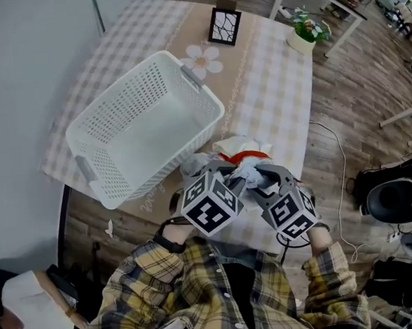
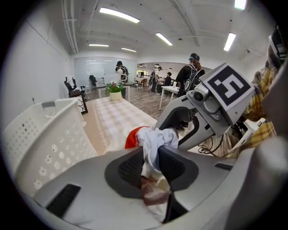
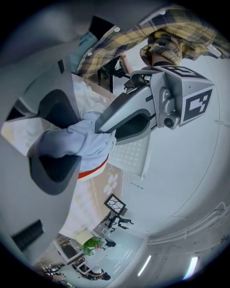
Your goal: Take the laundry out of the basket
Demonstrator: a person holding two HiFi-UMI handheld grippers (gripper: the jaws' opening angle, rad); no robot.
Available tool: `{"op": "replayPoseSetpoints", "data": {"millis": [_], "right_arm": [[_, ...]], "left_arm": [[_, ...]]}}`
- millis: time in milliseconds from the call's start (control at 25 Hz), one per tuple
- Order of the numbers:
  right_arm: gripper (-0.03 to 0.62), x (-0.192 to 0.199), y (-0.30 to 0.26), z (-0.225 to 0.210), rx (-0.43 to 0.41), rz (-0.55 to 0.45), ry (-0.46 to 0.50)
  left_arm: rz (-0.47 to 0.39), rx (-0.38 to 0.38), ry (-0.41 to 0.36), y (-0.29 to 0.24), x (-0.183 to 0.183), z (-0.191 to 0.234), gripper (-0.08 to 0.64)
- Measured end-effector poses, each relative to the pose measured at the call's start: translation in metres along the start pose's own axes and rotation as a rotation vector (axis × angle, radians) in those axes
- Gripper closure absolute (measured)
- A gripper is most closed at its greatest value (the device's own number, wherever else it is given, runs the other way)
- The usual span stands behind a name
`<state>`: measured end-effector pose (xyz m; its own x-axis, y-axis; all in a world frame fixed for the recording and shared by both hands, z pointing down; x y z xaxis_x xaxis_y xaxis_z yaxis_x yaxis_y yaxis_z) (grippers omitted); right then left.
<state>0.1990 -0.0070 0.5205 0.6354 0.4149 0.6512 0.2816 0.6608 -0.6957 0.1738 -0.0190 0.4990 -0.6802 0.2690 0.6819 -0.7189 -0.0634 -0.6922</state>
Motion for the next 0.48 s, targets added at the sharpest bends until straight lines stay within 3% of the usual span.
{"op": "replayPoseSetpoints", "data": {"millis": [280,480], "right_arm": [[0.377,0.012,-0.012,0.009,-0.03,0.035,-0.026],[0.354,0.012,-0.007,0.006,-0.051,0.038,-0.045]], "left_arm": [[-0.058,-0.01,0.075,-0.009,0.017,0.004,0.408],[-0.094,0.004,0.081,-0.005,0.014,0.004,0.385]]}}
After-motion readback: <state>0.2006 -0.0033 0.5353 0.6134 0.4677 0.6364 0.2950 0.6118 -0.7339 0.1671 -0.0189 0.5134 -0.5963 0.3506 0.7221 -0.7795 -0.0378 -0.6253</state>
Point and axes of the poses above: the fingertips, and each gripper's own axes: y backward along the fingers, z to its left, x out of its underside, the point moved 1 cm from there along y, backward along the fingers, and after that the axes turned 12 degrees about x, right-handed, at the moved point
